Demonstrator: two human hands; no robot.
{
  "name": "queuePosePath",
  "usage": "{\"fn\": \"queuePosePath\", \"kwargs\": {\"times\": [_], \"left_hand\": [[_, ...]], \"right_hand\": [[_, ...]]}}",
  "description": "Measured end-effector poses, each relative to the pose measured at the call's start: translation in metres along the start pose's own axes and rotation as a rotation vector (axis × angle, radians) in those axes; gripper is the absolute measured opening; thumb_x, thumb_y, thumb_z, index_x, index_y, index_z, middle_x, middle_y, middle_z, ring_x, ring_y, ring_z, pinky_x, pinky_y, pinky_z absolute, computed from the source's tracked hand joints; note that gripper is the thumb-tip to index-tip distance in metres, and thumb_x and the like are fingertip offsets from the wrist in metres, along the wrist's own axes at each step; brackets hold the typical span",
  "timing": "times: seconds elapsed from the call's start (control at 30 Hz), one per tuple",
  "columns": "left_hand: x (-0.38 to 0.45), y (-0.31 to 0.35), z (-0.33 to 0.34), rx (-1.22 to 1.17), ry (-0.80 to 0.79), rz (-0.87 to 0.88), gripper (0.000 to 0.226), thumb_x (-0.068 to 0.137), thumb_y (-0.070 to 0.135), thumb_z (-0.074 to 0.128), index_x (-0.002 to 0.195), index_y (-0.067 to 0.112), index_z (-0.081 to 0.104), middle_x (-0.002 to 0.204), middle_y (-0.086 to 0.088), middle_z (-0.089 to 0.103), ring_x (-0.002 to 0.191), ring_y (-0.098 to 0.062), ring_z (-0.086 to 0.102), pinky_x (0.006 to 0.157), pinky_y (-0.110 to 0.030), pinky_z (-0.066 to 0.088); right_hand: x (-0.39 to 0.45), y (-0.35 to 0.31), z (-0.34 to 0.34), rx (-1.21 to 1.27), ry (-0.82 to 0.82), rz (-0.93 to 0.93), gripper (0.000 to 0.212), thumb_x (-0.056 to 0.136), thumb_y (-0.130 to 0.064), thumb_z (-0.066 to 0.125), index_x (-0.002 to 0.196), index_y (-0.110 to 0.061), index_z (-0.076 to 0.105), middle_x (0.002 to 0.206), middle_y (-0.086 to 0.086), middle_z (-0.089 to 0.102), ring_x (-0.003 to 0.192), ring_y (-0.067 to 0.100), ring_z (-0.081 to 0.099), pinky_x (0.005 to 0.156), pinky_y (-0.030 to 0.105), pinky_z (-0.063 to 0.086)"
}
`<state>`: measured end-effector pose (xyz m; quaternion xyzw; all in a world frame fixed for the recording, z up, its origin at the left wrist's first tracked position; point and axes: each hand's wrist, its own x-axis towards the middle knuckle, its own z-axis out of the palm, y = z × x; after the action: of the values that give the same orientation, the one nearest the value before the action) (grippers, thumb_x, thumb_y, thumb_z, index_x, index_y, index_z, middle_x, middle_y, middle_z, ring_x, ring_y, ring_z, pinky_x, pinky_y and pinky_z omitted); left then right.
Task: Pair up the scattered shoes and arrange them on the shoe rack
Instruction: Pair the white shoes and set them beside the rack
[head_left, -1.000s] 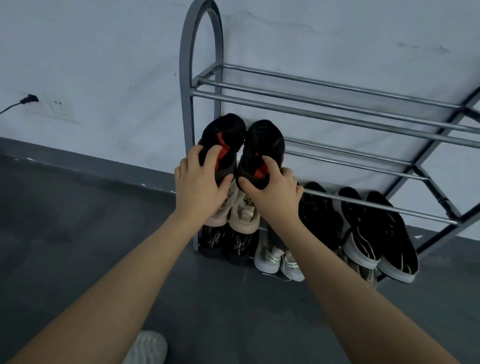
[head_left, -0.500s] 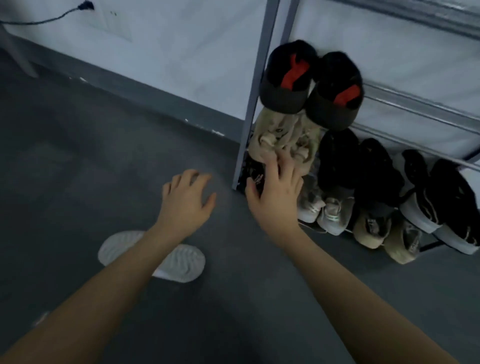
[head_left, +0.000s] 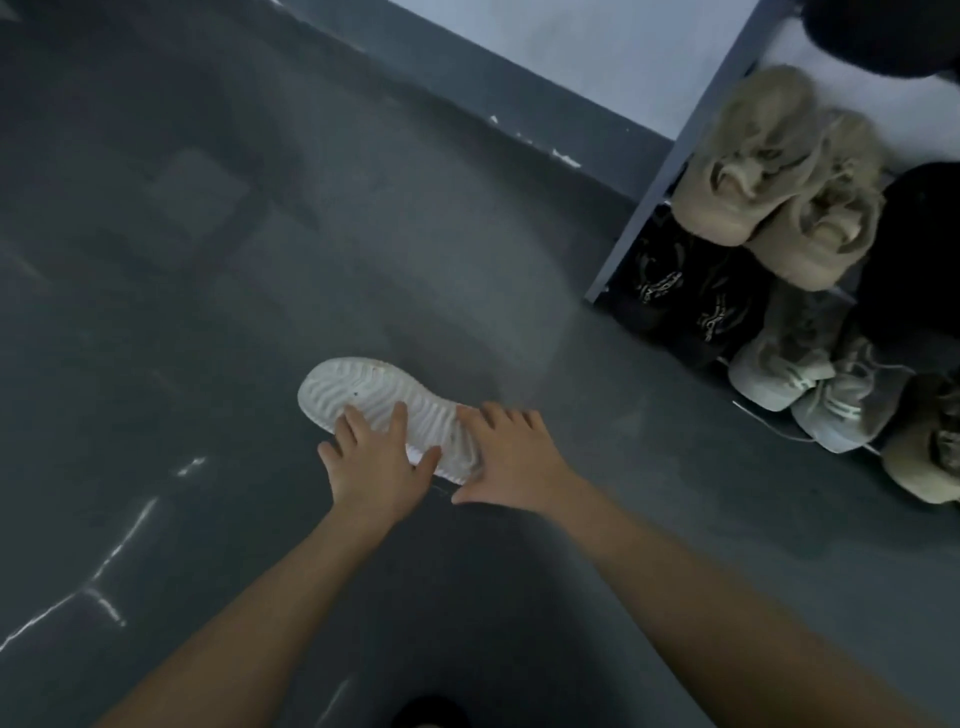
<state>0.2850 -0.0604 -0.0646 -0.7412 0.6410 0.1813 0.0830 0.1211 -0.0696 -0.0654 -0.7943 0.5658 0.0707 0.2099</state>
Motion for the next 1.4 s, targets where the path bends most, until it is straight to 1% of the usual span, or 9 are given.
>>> {"fn": "queuePosePath", "kwargs": {"times": [0.2, 0.33, 0.47, 0.57, 0.67, 0.8, 1.07, 1.23, 1.4], "left_hand": [[-0.01, 0.011, -0.001, -0.228, 0.009, -0.052, 0.07, 0.084, 0.064, 0.042, 0.144, 0.034, 0.022, 0.152, -0.021, -0.003, 0.126, -0.042, 0.033, 0.104, -0.052, 0.026], [-0.016, 0.036, -0.011, -0.344, 0.133, 0.146, 0.061, 0.088, 0.047, 0.05, 0.14, 0.021, 0.033, 0.153, -0.019, 0.002, 0.131, -0.042, 0.025, 0.108, -0.05, 0.019], [-0.015, 0.07, -0.009, -0.407, 0.143, 0.412, 0.069, 0.086, 0.032, 0.059, 0.143, 0.012, 0.024, 0.154, -0.017, 0.004, 0.135, -0.038, 0.023, 0.108, -0.046, 0.022], [-0.019, 0.089, 0.001, -0.45, 0.131, 0.274, 0.076, 0.085, 0.042, 0.057, 0.144, 0.014, 0.018, 0.154, -0.014, 0.008, 0.137, -0.035, 0.024, 0.108, -0.048, 0.021], [-0.028, 0.094, 0.016, -0.427, 0.055, 0.082, 0.081, 0.081, 0.059, 0.051, 0.143, 0.017, 0.02, 0.151, -0.014, 0.021, 0.134, -0.036, 0.03, 0.107, -0.051, 0.025], [-0.034, 0.089, 0.033, -0.625, -0.167, 0.153, 0.08, 0.072, 0.07, 0.044, 0.137, 0.027, 0.028, 0.132, 0.0, 0.049, 0.118, -0.024, 0.051, 0.096, -0.05, 0.043], [-0.039, 0.109, 0.043, -0.505, -0.098, 0.24, 0.11, 0.055, 0.062, 0.073, 0.142, 0.022, 0.017, 0.139, -0.002, 0.032, 0.122, -0.03, 0.04, 0.096, -0.047, 0.042], [-0.049, 0.12, 0.041, -0.417, -0.133, 0.395, 0.105, 0.061, 0.052, 0.072, 0.144, 0.027, 0.012, 0.138, -0.002, 0.033, 0.122, -0.026, 0.038, 0.089, -0.044, 0.048], [-0.085, 0.148, 0.046, -0.447, -0.157, 0.541, 0.099, 0.061, 0.041, 0.073, 0.143, 0.024, 0.02, 0.133, 0.001, 0.039, 0.116, -0.021, 0.044, 0.089, -0.038, 0.047]], "right_hand": [[-0.011, 0.012, 0.003, 0.068, 0.107, -0.033, 0.078, 0.07, -0.061, 0.055, 0.134, -0.019, 0.041, 0.116, 0.004, 0.057, 0.104, 0.023, 0.055, 0.085, 0.029, 0.03], [-0.038, 0.04, -0.009, 0.331, 0.116, 0.01, 0.065, 0.07, -0.07, 0.034, 0.113, -0.028, 0.059, 0.099, -0.009, 0.066, 0.096, 0.012, 0.059, 0.088, 0.028, 0.029], [-0.065, 0.066, -0.009, 0.422, 0.152, 0.212, 0.039, 0.088, -0.053, 0.044, 0.121, -0.034, 0.053, 0.118, -0.006, 0.05, 0.113, 0.013, 0.044, 0.09, 0.027, 0.015], [-0.078, 0.071, -0.005, 0.444, 0.146, 0.207, 0.05, 0.092, -0.044, 0.046, 0.139, -0.035, 0.033, 0.126, -0.004, 0.047, 0.115, 0.014, 0.045, 0.092, 0.028, 0.018], [-0.077, 0.074, -0.001, 0.54, 0.204, 0.184, 0.043, 0.094, -0.031, 0.046, 0.137, -0.031, 0.04, 0.126, -0.004, 0.054, 0.112, 0.013, 0.05, 0.096, 0.028, 0.027], [-0.071, 0.086, 0.008, 0.645, 0.297, 0.315, 0.03, 0.093, -0.029, 0.05, 0.121, -0.035, 0.06, 0.11, -0.005, 0.063, 0.103, 0.012, 0.055, 0.1, 0.035, 0.03], [-0.082, 0.085, 0.021, 0.75, 0.154, 0.434, 0.026, 0.095, -0.032, 0.048, 0.098, -0.023, 0.072, 0.105, 0.0, 0.066, 0.106, 0.015, 0.058, 0.104, 0.037, 0.03], [-0.109, 0.084, 0.022, 0.922, 0.268, 0.505, 0.025, 0.089, -0.034, 0.055, 0.113, -0.027, 0.057, 0.098, -0.01, 0.066, 0.098, 0.014, 0.063, 0.098, 0.036, 0.044], [-0.143, 0.094, 0.017, 0.828, 0.429, 0.666, 0.041, 0.09, -0.017, 0.055, 0.13, -0.013, 0.045, 0.114, 0.01, 0.057, 0.09, 0.017, 0.056, 0.078, 0.022, 0.043]]}}
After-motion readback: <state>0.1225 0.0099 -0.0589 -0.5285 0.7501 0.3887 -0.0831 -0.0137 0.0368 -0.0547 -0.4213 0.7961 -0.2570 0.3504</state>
